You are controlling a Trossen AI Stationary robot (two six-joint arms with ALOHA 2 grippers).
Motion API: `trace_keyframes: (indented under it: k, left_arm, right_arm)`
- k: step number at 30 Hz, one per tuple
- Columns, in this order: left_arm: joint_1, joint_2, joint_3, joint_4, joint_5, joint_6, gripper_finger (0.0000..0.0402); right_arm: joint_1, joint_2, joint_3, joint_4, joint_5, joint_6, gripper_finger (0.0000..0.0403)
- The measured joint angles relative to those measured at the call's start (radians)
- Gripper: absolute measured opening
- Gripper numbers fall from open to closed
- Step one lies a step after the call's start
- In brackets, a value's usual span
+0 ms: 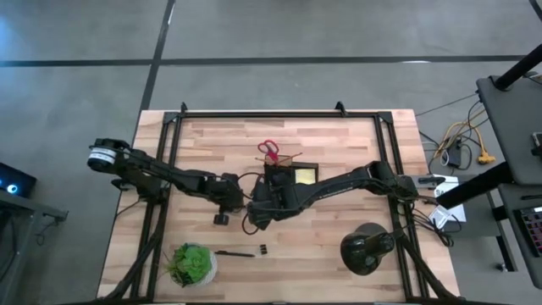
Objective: Pick and place office supplies into organizer
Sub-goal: Put the top black pen into the desk organizer
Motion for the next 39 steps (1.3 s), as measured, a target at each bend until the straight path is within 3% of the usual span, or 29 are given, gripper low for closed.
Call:
trace_keyframes:
  k: [7, 11, 16, 21, 26, 31, 36, 39]
  left_arm:
    - [0.002, -0.033, 0.02, -0.016, -0.02, 0.001, 0.0017]
    - [0.001, -0.074, 0.044, -0.094, -0.051, 0.007, 0.0014]
    - [0.002, -0.123, 0.136, -0.306, -0.177, 0.087, 0.0013]
    - [0.001, -0.168, 0.254, -0.463, -0.305, 0.212, 0.0013]
    - [-0.001, -0.197, 0.405, -0.567, -0.495, 0.394, 0.0013]
    - [0.003, -0.192, 0.528, -0.566, -0.679, 0.67, 0.0013]
    - [0.037, -0.127, 0.576, -0.557, -0.799, 0.995, 0.0012]
    - [0.053, -0.083, 0.585, -0.554, -0.822, 1.108, 0.0012]
  right_arm:
    - [0.004, -0.005, 0.0, -0.002, 0.082, 0.056, 0.0009]
    - [0.011, -0.04, -0.001, -0.056, 0.258, 0.196, 0.0009]
    - [0.023, -0.107, -0.001, -0.242, 0.542, 0.472, 0.0009]
    - [0.023, -0.177, -0.001, -0.388, 0.637, 0.574, 0.0009]
    - [0.028, -0.225, -0.001, -0.498, 0.714, 0.651, 0.0009]
    - [0.029, -0.26, -0.001, -0.529, 0.735, 0.645, 0.0009]
    - [0.051, -0.27, -0.002, -0.528, 0.746, 0.657, 0.0009]
    - [0.084, -0.294, -0.002, -0.528, 0.79, 0.668, 0.0009]
